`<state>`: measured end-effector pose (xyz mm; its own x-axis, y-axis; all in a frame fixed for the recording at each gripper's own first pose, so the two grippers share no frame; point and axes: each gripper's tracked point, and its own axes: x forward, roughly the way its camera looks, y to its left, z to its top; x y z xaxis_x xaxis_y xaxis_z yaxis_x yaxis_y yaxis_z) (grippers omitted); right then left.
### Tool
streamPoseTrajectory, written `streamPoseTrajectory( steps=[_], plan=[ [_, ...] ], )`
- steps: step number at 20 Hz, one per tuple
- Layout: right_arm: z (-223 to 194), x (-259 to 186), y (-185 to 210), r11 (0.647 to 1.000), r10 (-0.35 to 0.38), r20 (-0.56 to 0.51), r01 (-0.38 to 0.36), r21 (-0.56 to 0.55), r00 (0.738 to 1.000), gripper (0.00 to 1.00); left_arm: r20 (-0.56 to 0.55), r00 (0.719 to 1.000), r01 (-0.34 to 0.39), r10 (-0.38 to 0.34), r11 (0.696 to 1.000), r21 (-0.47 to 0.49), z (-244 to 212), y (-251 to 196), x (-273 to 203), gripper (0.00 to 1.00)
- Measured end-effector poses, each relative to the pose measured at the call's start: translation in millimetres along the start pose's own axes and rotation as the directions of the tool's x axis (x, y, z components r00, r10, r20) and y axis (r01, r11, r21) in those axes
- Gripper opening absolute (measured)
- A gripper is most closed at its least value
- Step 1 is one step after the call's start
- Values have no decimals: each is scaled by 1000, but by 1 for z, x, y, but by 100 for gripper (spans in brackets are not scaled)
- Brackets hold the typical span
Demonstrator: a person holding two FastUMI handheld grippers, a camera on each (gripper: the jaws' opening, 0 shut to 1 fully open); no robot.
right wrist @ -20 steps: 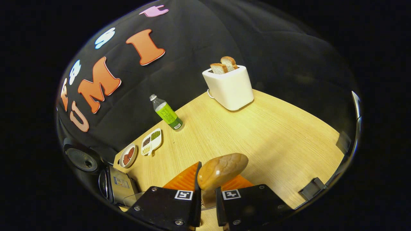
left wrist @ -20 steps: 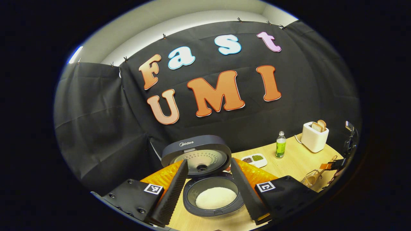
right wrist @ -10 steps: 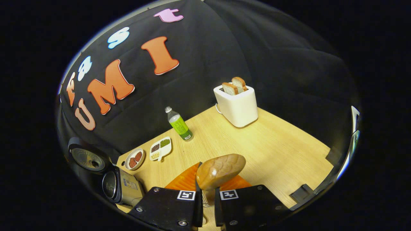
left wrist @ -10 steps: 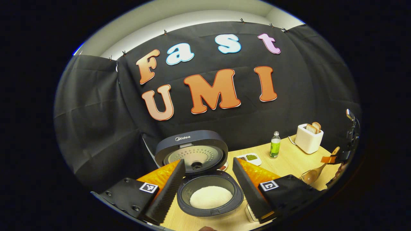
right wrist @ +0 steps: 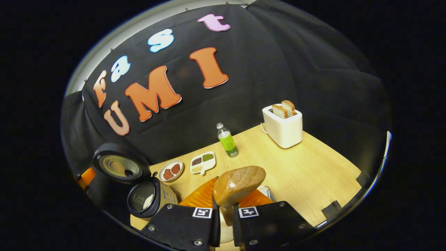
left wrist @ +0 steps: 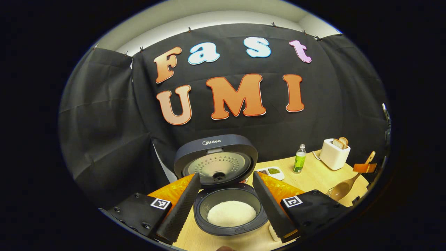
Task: Close the left gripper, press the button to open the rice cooker; take a wooden spoon from the chopstick holder with the right hand, scoop a spoonful of rice and pour it into the rice cooker, then put the wooden spoon back into the chopstick holder.
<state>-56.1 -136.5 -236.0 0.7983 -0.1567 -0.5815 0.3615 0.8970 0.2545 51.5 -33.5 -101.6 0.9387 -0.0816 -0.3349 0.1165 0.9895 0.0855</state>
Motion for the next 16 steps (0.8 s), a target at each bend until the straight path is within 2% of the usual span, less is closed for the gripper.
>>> streamPoseTrajectory(
  steps=[2, 6, 11, 16],
  plan=[
    [-11, -2, 32, 998, 61, -13, -61, -32, 998, 13, -7, 1000, 1, -1, 1000, -8, -4, 7, 0, 94],
    [-46, 8, 55, 975, 87, -47, -95, -203, 995, 13, -26, 1000, -3, 2, 1000, -21, -14, 19, 2, 94],
    [-97, 30, 48, 907, 11, -80, -43, -418, 997, 14, -31, 999, -7, 7, 1000, -12, -21, 31, 1, 94],
    [-137, 43, 39, 853, -58, -88, 3, -522, 994, 12, -51, 999, -11, 10, 1000, -10, -30, 41, 1, 94]
  ],
)
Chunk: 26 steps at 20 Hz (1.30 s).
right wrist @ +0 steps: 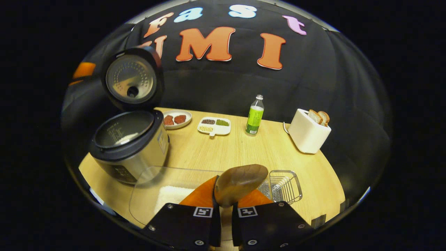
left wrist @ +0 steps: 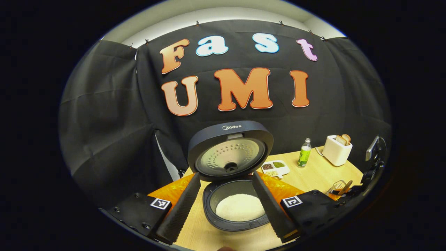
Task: Close the left gripper, press the button to open the rice cooker; take a wooden spoon from the chopstick holder with the right hand, scoop a spoonful of rice and pour it into the rice cooker, then put the wooden spoon back into the chopstick holder.
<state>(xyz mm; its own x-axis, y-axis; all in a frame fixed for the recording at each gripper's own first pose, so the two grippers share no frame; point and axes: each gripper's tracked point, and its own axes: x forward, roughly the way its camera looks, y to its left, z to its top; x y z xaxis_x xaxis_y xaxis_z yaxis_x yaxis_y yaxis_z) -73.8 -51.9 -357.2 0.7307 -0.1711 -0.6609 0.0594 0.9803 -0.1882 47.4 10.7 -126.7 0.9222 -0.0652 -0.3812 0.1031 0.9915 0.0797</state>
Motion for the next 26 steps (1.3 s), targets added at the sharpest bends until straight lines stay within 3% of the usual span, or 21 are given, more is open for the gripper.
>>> streamPoseTrajectory(
  steps=[2, 3, 4, 6, 7, 8, 10, 11, 12, 14, 16, 17, 20, 23, 24, 26],
  plan=[
    [-7, 2, 4, 999, -28, 15, 28, -29, 1000, 12, -5, 1000, 2, -2, 1000, 11, -2, 3, 2, 94],
    [-6, 1, 7, 999, -41, 28, 41, -31, 999, 12, -7, 1000, 2, -2, 1000, 18, -3, 5, 3, 100],
    [-10, -1, 8, 998, -49, 26, 50, -34, 998, 12, -10, 1000, 3, -3, 1000, 23, -4, 7, 5, 94],
    [-15, -5, 16, 999, -46, 26, 47, -29, 999, 12, -21, 1000, 12, -12, 1000, 23, -6, 7, 8, 100],
    [-17, -7, 19, 998, -39, 24, 40, -42, 999, 11, -24, 1000, 19, -19, 1000, 24, -7, 6, 9, 94],
    [-21, -12, 23, 999, -26, 19, 27, -45, 999, 10, -25, 999, 26, -26, 999, 29, -7, 5, 11, 100],
    [-23, -15, 26, 999, -23, 11, 23, -39, 1000, 10, -22, 999, 39, -39, 998, 43, -7, 3, 14, 94],
    [-26, -17, 30, 1000, -2, -12, 2, -3, 1000, 10, -24, 999, 47, -46, 998, 52, -8, 1, 15, 100],
    [-20, -26, 35, 999, 2, -7, -2, 39, 1000, 10, -22, 998, 53, -51, 997, 60, -7, 0, 15, 94],
    [-24, -23, 40, 993, 41, -27, -38, 110, 999, 10, -15, 998, 61, -60, 995, 75, -6, 0, 15, 100],
    [-24, -25, 54, 978, 92, -42, -83, 192, 995, 10, -15, 998, 66, -65, 994, 81, -8, 1, 17, 100],
    [-23, -26, 59, 972, 108, -38, -98, 215, 993, 10, -16, 998, 66, -65, 994, 83, -9, 2, 17, 94],
    [-21, -26, 76, 952, 167, -32, -152, 267, 985, 10, -22, 998, 52, -51, 995, 79, -12, 11, 18, 100],
    [-20, -23, 96, 891, 253, -29, -221, 396, 967, 10, -27, 999, 38, -36, 997, 65, -14, 18, 16, 100],
    [-21, -21, 98, 872, 266, -32, -226, 435, 963, 10, -28, 999, 35, -33, 997, 65, -14, 20, 16, 94],
    [-21, -13, 93, 841, 271, -35, -219, 494, 962, 9, -24, 999, 28, -26, 997, 75, -14, 22, 15, 100]
  ],
)
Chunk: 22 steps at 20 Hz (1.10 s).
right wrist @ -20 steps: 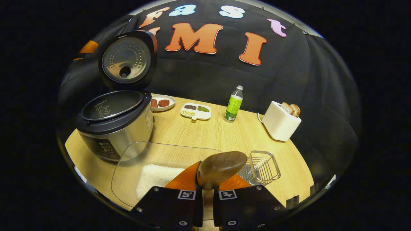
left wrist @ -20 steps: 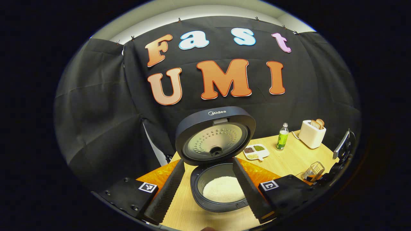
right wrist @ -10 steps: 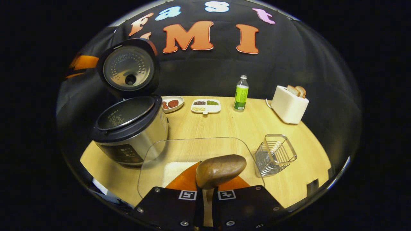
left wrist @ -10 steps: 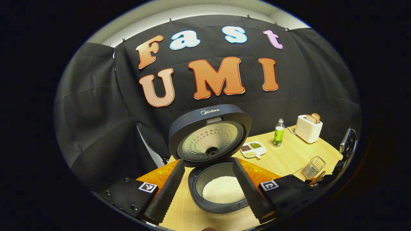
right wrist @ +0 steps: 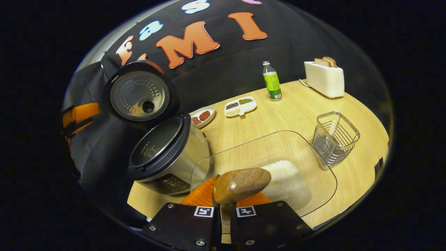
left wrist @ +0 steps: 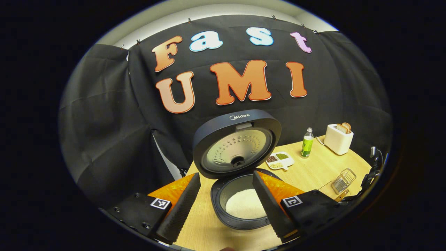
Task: Close the left gripper, press the button to open the rice cooker; take a wooden spoon from the chopstick holder with the right hand, scoop a spoonful of rice and pour it into the rice cooker, then put the wooden spoon back into the chopstick holder.
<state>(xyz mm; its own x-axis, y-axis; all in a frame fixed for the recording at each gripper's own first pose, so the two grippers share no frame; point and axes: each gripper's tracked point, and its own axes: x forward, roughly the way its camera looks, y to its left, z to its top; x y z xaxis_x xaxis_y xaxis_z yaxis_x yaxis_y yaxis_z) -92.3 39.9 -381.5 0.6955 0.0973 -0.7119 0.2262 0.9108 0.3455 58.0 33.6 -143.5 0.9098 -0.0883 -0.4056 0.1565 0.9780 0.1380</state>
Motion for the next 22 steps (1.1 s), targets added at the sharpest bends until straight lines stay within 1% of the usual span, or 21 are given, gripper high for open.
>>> streamPoseTrajectory(
  steps=[1, 2, 3, 4, 7, 10, 12, 15, 16, 17, 18, 19, 20, 22],
  plan=[
    [0, 2, -4, 999, 3, -9, -3, 37, 1000, 10, 0, 1000, -1, 1, 1000, 5, -1, 1, -1, 94],
    [1, 5, -6, 997, 10, -17, -9, 71, 1000, 9, 0, 1000, -3, 3, 1000, 7, 0, 2, -2, 94],
    [2, 6, -8, 995, 15, -26, -13, 99, 1000, 10, -2, 1000, -3, 3, 1000, 6, -1, 2, -2, 100],
    [3, 8, -10, 991, 22, -36, -17, 131, 999, 10, -3, 1000, -2, 2, 1000, 3, 0, 1, -1, 100],
    [4, 11, -10, 986, 49, -65, -39, 159, 997, 9, -1, 1000, 2, -2, 1000, -6, 1, 0, -1, 100],
    [13, 11, -10, 976, 86, -57, -73, 205, 995, 10, 7, 1000, 0, 1, 1000, -2, 6, -2, -1, 100],
    [17, 8, -11, 962, 120, -59, -102, 255, 991, 10, 8, 1000, 0, 0, 1000, -2, 7, -4, 1, 100],
    [25, 3, -17, 918, 176, -56, -144, 369, 983, 9, 7, 1000, 6, -6, 1000, -7, 9, -10, 3, 100],
    [28, 2, -22, 903, 182, -54, -145, 406, 982, 13, 9, 1000, 7, -7, 1000, -8, 10, -13, 4, 100],
    [31, -1, -26, 882, 191, -46, -151, 447, 981, 9, 11, 1000, 7, -7, 1000, -8, 12, -15, 5, 100],
    [37, -4, -31, 862, 195, -31, -157, 481, 980, 10, 15, 1000, 7, -7, 1000, -8, 14, -17, 5, 100],
    [44, -6, -37, 843, 196, -15, -160, 514, 981, 9, 19, 1000, 6, -5, 1000, -8, 16, -19, 6, 94],
    [51, -9, -45, 823, 196, -1, -164, 544, 981, 10, 21, 1000, 4, -3, 1000, -11, 17, -21, 7, 100],
    [68, -16, -59, 781, 199, 29, -176, 600, 980, 9, 25, 1000, 5, -4, 1000, -20, 20, -26, 6, 100]
  ],
)
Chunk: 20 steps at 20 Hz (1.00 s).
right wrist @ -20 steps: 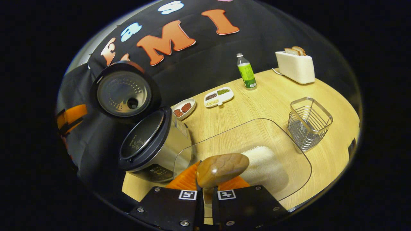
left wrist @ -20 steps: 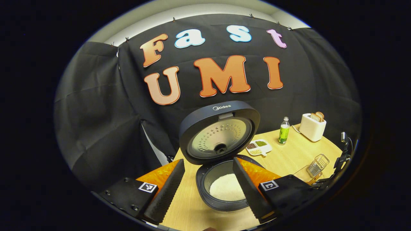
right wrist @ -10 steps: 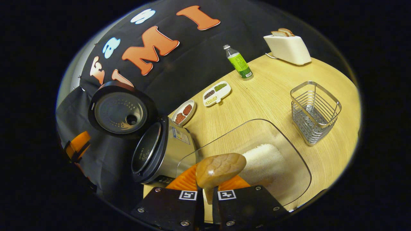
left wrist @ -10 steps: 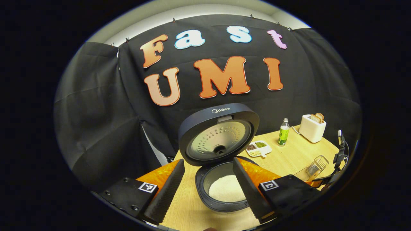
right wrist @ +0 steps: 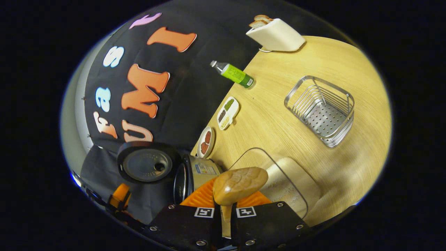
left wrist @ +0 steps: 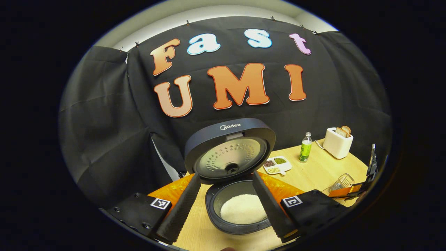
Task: Close the left gripper, press the button to open the rice cooker; take a wooden spoon from the chopstick holder with the right hand, scoop a spoonful of rice and pour it into the rice cooker, then put the wooden spoon back into the chopstick holder.
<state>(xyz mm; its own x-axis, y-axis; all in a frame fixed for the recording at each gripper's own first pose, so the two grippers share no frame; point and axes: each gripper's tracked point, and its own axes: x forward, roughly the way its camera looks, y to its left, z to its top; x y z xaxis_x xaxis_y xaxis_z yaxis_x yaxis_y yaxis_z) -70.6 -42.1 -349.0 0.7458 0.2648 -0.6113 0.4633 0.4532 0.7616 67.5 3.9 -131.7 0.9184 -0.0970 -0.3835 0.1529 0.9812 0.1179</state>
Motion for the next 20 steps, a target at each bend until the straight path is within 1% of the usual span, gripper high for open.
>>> streamPoseTrajectory(
  steps=[1, 2, 5, 6, 7, 10, 11, 12, 13, 14, 16, 17, 20],
  plan=[
    [9, -4, 2, 999, 13, 9, -13, 29, 1000, 9, 1, 1000, 1, -1, 1000, -4, 1, -3, 0, 94],
    [18, -10, 3, 998, 24, 16, -25, 60, 1000, 9, 2, 1000, -1, 1, 1000, -6, 1, -5, 1, 100],
    [41, -28, 16, 988, 80, 36, -84, 132, 996, 9, 5, 1000, -2, 2, 1000, -20, 2, -15, 0, 100],
    [47, -34, 23, 982, 103, 39, -108, 157, 994, 9, 8, 1000, -3, 4, 1000, -24, 3, -17, 0, 94],
    [52, -37, 30, 974, 128, 40, -133, 183, 991, 9, 13, 1000, -6, 7, 1000, -30, 4, -19, -2, 94],
    [64, -38, 51, 941, 202, 40, -205, 268, 979, 9, 25, 999, -19, 20, 999, -43, 7, -20, -7, 94],
    [66, -40, 57, 926, 226, 40, -227, 303, 973, 9, 30, 999, -25, 26, 999, -47, 7, -19, -8, 100],
    [70, -41, 64, 909, 248, 40, -247, 336, 968, 9, 35, 999, -32, 33, 998, -52, 7, -17, -11, 94],
    [72, -40, 72, 893, 271, 40, -267, 363, 962, 9, 36, 998, -41, 43, 998, -57, 7, -15, -15, 100],
    [75, -40, 82, 879, 293, 37, -284, 383, 955, 9, 35, 998, -52, 55, 997, -63, 6, -11, -17, 100],
    [70, -31, 99, 862, 326, 19, -306, 405, 945, 9, 31, 996, -76, 79, 993, -85, 2, -3, -22, 100],
    [66, -28, 108, 859, 338, 6, -311, 406, 941, 9, 30, 995, -88, 91, 991, -101, 0, 1, -25, 100],
    [55, -16, 136, 865, 362, -36, -321, 385, 932, 9, 24, 989, -138, 143, 980, -144, -5, 19, -36, 100]
  ],
)
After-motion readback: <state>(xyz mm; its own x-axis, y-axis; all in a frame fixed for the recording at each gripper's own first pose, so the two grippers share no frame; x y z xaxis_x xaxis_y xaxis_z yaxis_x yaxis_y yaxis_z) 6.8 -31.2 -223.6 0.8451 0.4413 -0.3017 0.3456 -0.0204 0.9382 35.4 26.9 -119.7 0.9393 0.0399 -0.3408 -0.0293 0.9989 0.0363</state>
